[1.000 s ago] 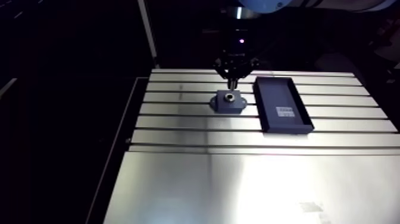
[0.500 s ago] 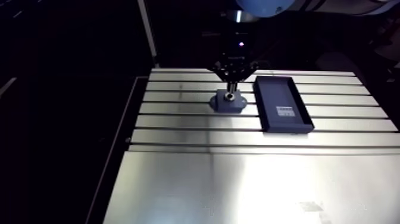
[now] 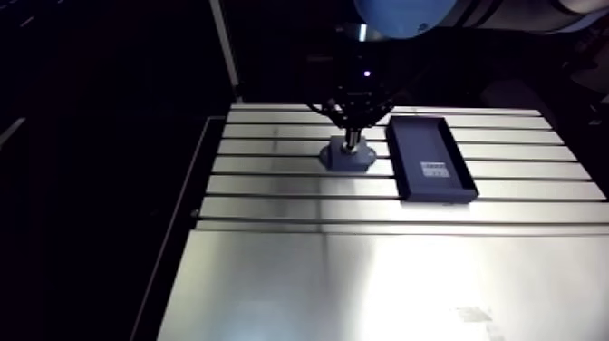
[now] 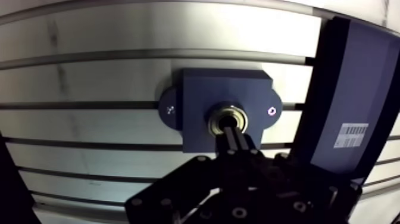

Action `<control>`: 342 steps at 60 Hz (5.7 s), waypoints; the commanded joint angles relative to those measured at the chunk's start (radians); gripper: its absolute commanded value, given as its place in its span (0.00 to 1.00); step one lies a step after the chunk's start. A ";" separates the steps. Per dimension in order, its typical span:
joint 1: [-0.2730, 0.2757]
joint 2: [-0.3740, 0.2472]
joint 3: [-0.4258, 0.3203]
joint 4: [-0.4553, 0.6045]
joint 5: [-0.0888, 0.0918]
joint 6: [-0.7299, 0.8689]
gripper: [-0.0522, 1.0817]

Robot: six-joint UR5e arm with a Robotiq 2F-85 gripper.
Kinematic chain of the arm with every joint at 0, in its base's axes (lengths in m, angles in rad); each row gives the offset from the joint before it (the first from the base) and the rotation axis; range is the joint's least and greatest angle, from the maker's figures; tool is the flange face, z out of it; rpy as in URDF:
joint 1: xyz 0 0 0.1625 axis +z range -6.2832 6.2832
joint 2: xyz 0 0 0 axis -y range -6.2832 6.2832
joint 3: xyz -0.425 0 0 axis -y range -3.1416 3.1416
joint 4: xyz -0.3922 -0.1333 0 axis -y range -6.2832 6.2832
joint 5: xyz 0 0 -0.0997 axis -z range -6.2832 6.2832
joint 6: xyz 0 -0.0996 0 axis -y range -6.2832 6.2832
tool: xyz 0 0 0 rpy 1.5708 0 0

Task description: Pick up the bearing and press it into the housing until flush.

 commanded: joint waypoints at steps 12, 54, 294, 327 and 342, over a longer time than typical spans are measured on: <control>0.002 0.000 0.004 -0.004 0.000 -0.003 1.00; 0.004 0.009 0.015 -0.033 0.000 -0.007 1.00; 0.014 0.009 0.027 -0.076 0.000 -0.044 1.00; 0.014 -0.039 0.005 0.000 -0.008 -0.044 0.06; 0.014 -0.098 -0.052 0.121 -0.009 -0.041 0.06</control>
